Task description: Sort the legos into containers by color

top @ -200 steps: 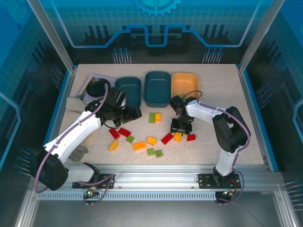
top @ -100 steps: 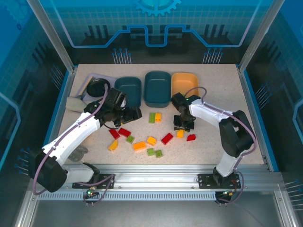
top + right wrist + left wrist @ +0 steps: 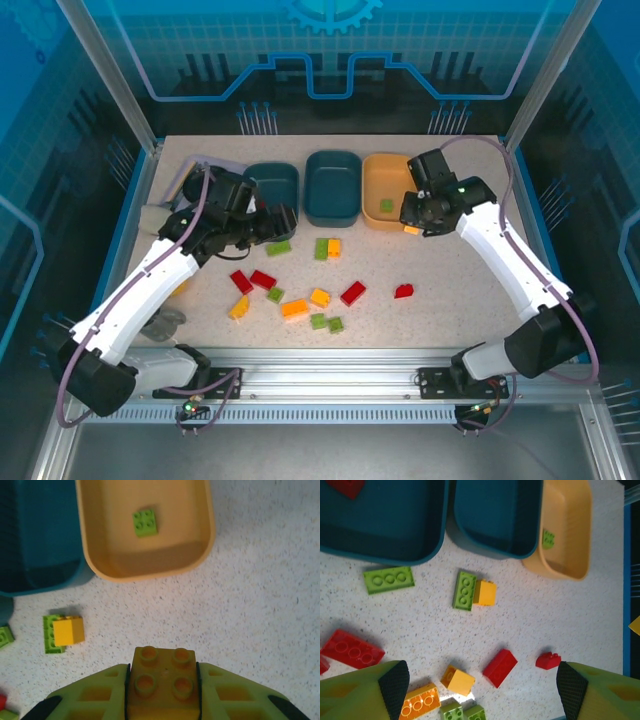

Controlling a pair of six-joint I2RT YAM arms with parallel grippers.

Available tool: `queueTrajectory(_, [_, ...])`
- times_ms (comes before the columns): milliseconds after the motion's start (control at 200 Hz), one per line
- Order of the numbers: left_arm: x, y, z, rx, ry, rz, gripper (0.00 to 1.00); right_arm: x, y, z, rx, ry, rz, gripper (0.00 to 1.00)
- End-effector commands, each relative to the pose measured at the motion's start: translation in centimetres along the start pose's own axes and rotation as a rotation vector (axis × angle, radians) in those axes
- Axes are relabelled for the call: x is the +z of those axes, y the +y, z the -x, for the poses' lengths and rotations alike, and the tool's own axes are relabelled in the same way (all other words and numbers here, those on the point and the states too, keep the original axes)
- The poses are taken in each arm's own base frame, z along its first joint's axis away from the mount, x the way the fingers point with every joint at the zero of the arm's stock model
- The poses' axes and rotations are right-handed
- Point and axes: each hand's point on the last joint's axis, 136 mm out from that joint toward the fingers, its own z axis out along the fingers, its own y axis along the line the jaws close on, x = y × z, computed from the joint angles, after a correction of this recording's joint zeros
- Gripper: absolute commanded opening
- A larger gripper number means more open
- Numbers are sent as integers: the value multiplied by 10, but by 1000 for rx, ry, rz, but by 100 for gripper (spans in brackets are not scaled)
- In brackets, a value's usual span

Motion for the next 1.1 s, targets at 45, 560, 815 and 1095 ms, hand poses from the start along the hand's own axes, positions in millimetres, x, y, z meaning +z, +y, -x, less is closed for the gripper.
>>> queueTrajectory(45, [-17, -7, 17, 28, -78, 3, 83, 3, 25, 17, -62, -17, 83, 21])
queueTrajectory(560, [-26, 9, 23, -30, -132, 49, 87, 145, 184, 55, -169, 125, 203, 22])
queueTrajectory(815, [-26, 29, 8, -77, -105, 107, 88, 229, 187, 57, -102, 206, 172, 27])
queueTrajectory(1095, [-21, 56, -11, -132, -31, 222, 88, 209, 211, 76, -126, 144, 287, 54])
